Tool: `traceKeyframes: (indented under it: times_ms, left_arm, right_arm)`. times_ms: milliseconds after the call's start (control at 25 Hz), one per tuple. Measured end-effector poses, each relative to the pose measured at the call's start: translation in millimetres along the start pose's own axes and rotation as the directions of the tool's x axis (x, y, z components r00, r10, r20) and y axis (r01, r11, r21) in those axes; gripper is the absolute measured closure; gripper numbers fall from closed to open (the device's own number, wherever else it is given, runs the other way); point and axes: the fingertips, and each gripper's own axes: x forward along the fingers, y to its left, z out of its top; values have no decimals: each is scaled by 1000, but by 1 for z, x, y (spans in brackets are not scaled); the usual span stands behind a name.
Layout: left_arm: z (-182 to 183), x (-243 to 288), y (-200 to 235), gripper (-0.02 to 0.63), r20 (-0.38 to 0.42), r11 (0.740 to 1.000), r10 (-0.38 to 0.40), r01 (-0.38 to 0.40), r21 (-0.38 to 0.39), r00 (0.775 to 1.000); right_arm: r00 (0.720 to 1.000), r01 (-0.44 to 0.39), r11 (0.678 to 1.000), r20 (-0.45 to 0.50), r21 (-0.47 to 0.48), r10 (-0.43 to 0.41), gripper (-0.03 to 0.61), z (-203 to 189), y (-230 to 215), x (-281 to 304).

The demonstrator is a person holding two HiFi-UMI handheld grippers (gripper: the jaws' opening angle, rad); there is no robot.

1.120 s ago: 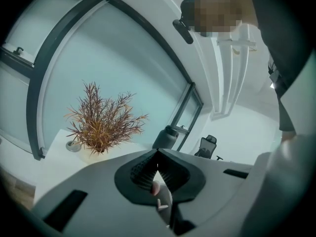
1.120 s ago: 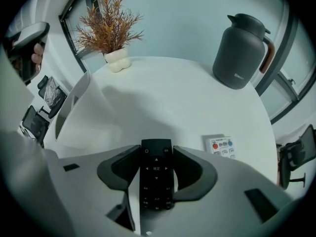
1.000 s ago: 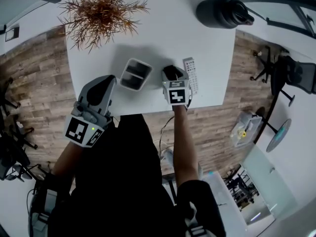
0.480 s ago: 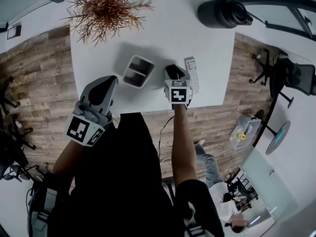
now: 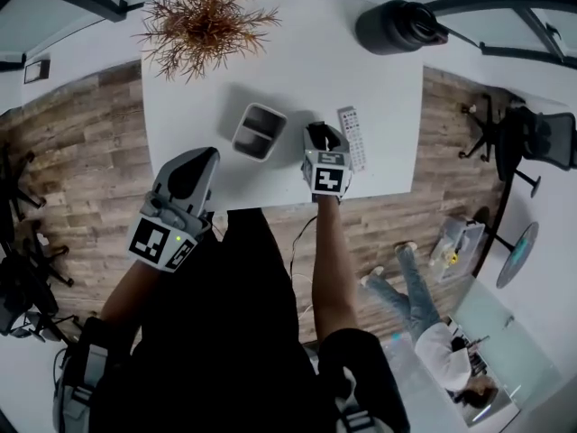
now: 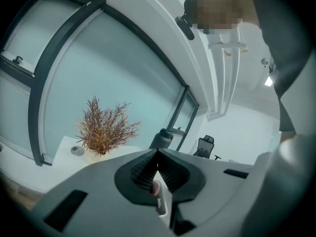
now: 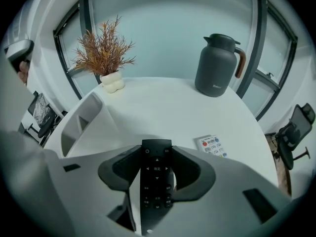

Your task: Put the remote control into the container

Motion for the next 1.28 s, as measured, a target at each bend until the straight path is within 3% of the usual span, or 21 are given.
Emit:
traceKeyframes:
  times_ms: [440,640,1040,1280]
  left_arm:
    - [24,-12,-38,606,36,999,-30,28,47,999]
    - [38,-20,-52,606,64,996,-32,26,88,997]
    - [51,-34,-81,606,101,991,-18,4,133,995]
    - [56,-44,-79,606,111,987,-64,47,153,992]
  right_arm:
    - [985,38,995,164,88,-52,390,20,-7,-41]
    - [958,61,991,272,120,-92,390,30,-10,-67]
    - [924,47,983,367,175,-110,390,29,1,-99]
    - [880,90,972,440,217,-180,390,35,7,-124]
